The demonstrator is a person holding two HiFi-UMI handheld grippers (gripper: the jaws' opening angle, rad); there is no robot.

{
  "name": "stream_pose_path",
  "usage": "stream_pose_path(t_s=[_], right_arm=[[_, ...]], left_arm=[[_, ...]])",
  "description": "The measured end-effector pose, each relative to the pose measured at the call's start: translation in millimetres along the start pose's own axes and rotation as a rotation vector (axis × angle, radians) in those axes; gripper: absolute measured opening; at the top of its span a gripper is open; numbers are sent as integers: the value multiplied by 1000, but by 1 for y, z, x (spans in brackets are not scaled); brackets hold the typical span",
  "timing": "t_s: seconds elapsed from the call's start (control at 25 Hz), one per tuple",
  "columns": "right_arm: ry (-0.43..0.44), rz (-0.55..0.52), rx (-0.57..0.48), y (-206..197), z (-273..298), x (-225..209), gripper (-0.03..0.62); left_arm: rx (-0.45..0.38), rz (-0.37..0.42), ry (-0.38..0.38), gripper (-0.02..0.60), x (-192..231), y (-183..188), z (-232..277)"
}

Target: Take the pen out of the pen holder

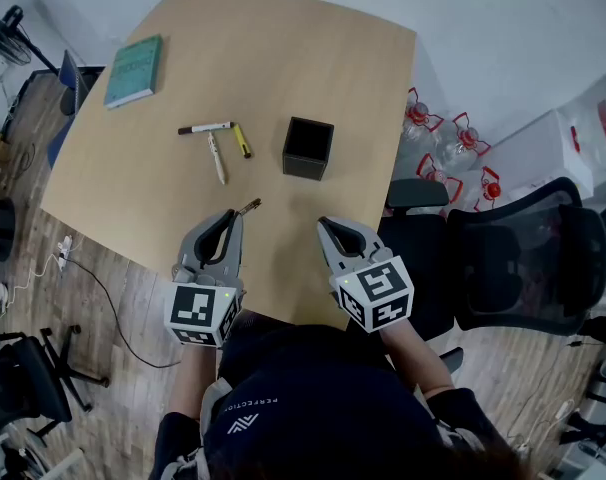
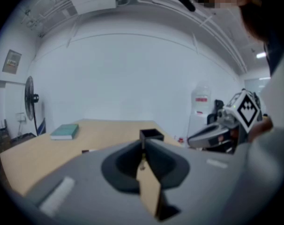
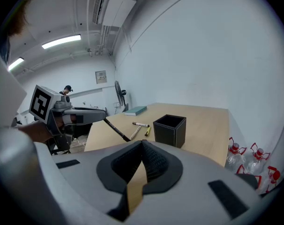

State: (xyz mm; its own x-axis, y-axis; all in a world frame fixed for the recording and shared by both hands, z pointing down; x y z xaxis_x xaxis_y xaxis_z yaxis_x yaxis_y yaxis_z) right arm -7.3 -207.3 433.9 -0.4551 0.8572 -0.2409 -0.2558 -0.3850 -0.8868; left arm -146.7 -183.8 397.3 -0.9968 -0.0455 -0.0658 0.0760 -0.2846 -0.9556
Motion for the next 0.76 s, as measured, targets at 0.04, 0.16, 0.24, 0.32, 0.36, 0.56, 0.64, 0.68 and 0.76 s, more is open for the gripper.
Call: stream_pose_path(t_s=[0.04, 0.16, 0.24, 0.32, 0.36, 0.56, 0.64, 0.68, 0.76], right_arm=[[0, 0, -1, 0, 0, 0, 2], [1, 0, -5, 1, -2, 1, 2], [4, 1, -10, 2, -3, 2, 2], [6, 5, -16, 2, -3, 2, 2], [5, 6, -17, 2, -4, 2, 2], [-1, 4, -17, 5, -4, 3, 2], [-4, 3, -18, 5, -5, 3, 2], [-5, 2, -19, 5, -5, 3, 2], [-8, 1, -22, 5, -6, 2, 2]], left_arm=[[0, 0, 0, 28, 0, 0, 0], [1, 1, -1, 28, -1, 0, 0], [-1, 1, -2, 28, -2, 0, -1], [-3, 1, -3, 28, -3, 0, -1], [-3, 1, -3, 28, -3, 0, -2], [-6, 0, -4, 28, -1, 2, -3], [-9, -1, -3, 28, -1, 3, -4], [-11, -2, -3, 28, -2, 3, -4], [-15, -3, -2, 28, -2, 3, -4]])
Point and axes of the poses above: the fingertips, and each gripper's own axes: z forward along the fingers, x to its left, y out of its top, the point moved 1 cm from there along -z, backward along the fingers, and after that the axes turned 14 degrees about y, right-handed, at the moved point
